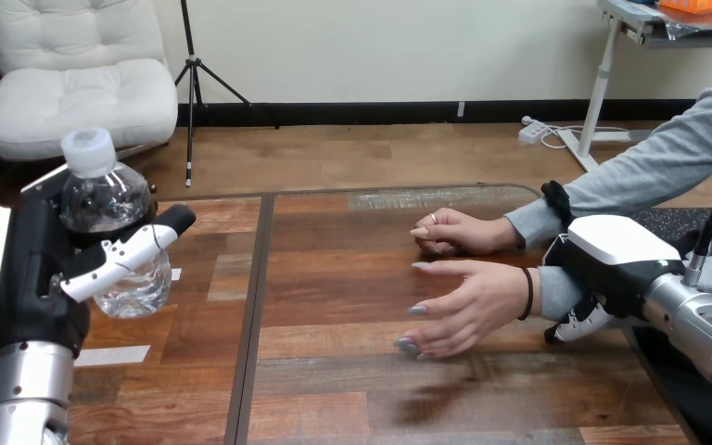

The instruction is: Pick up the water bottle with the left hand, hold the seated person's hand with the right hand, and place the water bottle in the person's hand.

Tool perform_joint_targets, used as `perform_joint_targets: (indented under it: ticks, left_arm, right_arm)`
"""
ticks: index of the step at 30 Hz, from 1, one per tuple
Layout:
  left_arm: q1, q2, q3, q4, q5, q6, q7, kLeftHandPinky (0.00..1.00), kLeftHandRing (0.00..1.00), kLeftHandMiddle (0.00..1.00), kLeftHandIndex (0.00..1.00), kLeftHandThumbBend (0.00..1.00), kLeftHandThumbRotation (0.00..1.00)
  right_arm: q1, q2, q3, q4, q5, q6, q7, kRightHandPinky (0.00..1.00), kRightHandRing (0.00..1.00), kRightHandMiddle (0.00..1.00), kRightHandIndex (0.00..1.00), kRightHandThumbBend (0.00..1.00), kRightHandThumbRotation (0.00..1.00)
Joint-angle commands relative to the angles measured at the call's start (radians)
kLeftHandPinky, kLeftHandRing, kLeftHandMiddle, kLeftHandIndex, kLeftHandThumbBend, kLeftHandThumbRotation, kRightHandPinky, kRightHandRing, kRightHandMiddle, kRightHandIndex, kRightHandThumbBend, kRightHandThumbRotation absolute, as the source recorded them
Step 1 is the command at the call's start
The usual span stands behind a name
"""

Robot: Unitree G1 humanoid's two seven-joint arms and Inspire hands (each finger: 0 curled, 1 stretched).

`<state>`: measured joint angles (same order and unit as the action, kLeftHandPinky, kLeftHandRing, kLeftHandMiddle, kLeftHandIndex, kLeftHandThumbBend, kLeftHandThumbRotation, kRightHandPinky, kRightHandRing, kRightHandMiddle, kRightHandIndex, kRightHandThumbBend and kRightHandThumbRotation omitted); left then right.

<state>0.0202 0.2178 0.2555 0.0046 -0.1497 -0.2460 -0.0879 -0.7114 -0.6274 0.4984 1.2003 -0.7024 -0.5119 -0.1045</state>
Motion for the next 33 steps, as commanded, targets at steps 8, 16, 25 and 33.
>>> perform_joint_targets:
  ticks: [8, 16, 25, 33]
  left_arm:
    - [-0.037, 0.006, 0.004, -0.065, -0.004, -0.015, -0.001, 0.3, 0.37, 0.41, 0.41, 0.7, 0.0]
    - [-0.039, 0.005, 0.004, -0.067, -0.012, -0.008, -0.001, 0.3, 0.37, 0.41, 0.41, 0.7, 0.0]
    - [-0.038, 0.003, 0.003, -0.072, -0.012, -0.003, 0.001, 0.3, 0.36, 0.41, 0.41, 0.7, 0.0]
    - [-0.038, 0.007, 0.004, -0.068, -0.006, -0.007, 0.0, 0.3, 0.36, 0.41, 0.41, 0.71, 0.0]
  right_arm:
    - [-0.025, 0.022, -0.029, -0.027, 0.029, -0.02, -0.035, 0.13, 0.19, 0.25, 0.28, 0.67, 0.0]
    - [-0.025, 0.023, -0.033, -0.023, 0.035, -0.029, -0.037, 0.13, 0.19, 0.25, 0.28, 0.68, 0.0]
    - [-0.025, 0.024, -0.037, -0.021, 0.039, -0.033, -0.038, 0.14, 0.19, 0.26, 0.29, 0.7, 0.0]
    - [-0.025, 0.025, -0.041, -0.019, 0.046, -0.034, -0.033, 0.19, 0.24, 0.32, 0.34, 0.73, 0.0]
